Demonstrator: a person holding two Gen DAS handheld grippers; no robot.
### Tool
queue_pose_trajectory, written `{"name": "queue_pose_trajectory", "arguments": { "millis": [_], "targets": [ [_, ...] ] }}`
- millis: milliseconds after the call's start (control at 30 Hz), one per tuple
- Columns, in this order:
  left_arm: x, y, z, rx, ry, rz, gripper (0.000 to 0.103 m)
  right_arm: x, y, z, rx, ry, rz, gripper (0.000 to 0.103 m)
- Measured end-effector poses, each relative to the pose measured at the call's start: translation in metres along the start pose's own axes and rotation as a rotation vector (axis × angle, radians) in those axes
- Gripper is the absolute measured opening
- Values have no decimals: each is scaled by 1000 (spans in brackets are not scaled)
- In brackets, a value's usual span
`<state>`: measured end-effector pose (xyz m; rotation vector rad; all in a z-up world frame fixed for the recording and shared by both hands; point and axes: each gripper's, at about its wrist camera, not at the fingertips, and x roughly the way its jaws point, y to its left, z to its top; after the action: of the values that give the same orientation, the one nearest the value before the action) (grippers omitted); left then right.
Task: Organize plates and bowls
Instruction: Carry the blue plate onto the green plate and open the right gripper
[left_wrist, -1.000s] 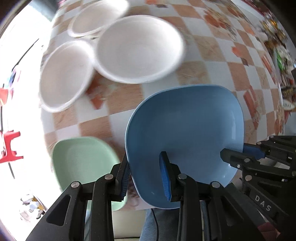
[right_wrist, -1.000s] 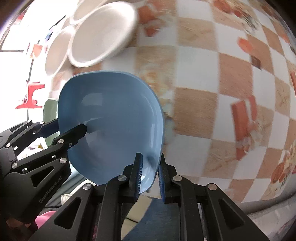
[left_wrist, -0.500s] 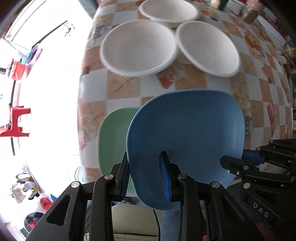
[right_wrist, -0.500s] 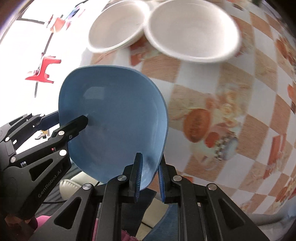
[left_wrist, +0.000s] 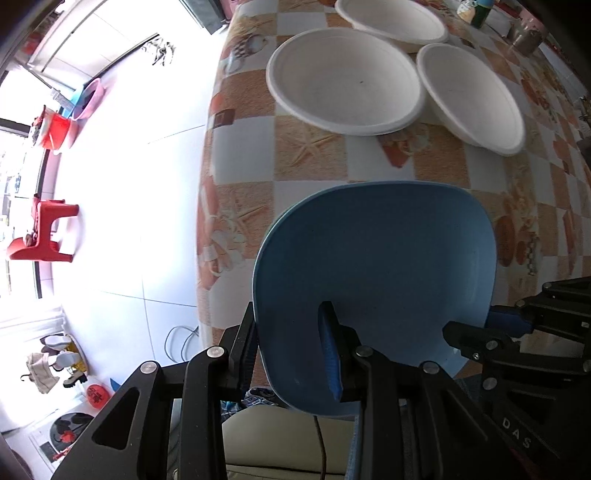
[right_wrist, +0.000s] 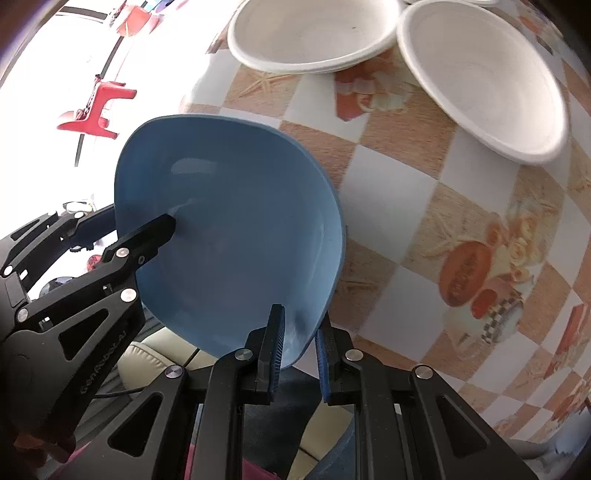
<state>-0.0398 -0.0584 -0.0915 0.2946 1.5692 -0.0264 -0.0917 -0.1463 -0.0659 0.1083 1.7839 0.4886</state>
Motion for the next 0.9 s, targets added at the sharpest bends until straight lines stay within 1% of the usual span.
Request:
{"name": "queue_pose_trajectory", "arguments": {
  "millis": [33, 67, 200, 267, 333, 400, 433, 467, 500, 533, 567, 600, 633, 667, 700, 733, 767, 800, 900],
  "targets": [
    [2, 4, -1, -4, 3, -1, 33, 0, -2, -1, -4, 2, -1, 19],
    [-6, 3, -7, -10, 7, -2, 33, 1, -1, 1, -7, 5, -4, 19],
    [1, 10, -8, -11, 19, 1, 33, 2, -4, 3, 0, 13, -4, 19],
    [-20, 7, -20, -5, 20, 11, 33, 5, -3, 5, 1, 18, -9, 19],
    [-25, 5, -24, -3, 20, 20, 33, 7, -4, 5, -1, 23, -12, 19],
    [-29, 3, -24, -1, 17, 25, 37, 6, -5, 4, -1, 22, -10, 19],
    [-30, 2, -24, 0, 16, 23, 40, 5, -6, 3, 0, 21, -6, 19],
    [-31, 2, -25, 0, 14, 21, 47, 4, -7, 2, 4, 19, 2, 19],
    [-31, 1, -24, 0, 11, 23, 52, 3, -9, 1, 8, 18, -3, 19],
    [-33, 1, -25, -1, 3, 29, 62, 2, -11, 0, 11, 14, -5, 19],
    [-31, 2, -24, -2, -10, 36, 70, -1, -14, -1, 18, 8, 2, 19],
    [-33, 3, -24, -5, -23, 43, 74, -4, -17, -2, 27, 2, 7, 19],
    [-35, 3, -24, -9, -30, 42, 79, -7, -21, -3, 33, -4, 8, 20],
    [-37, 4, -24, -13, -33, 37, 80, -10, -24, -5, 40, -12, 7, 22],
    [-39, 5, -24, -18, -39, 32, 80, -14, -29, -7, 45, -21, 3, 38],
    [-41, 6, -23, -25, -44, 27, 81, -18, -33, -8, 47, -32, -2, 66],
    [-43, 6, -22, -32, -51, 14, 84, -23, -37, -11, 48, -51, -7, 74],
    [-45, 7, -21, -40, -57, -3, 85, -29, -41, -15, 47, -67, -14, 78],
    [-50, 8, -16, -75, -74, -97, 94, -40, -56, -23, 71, -83, -36, 78]
  ]
}}
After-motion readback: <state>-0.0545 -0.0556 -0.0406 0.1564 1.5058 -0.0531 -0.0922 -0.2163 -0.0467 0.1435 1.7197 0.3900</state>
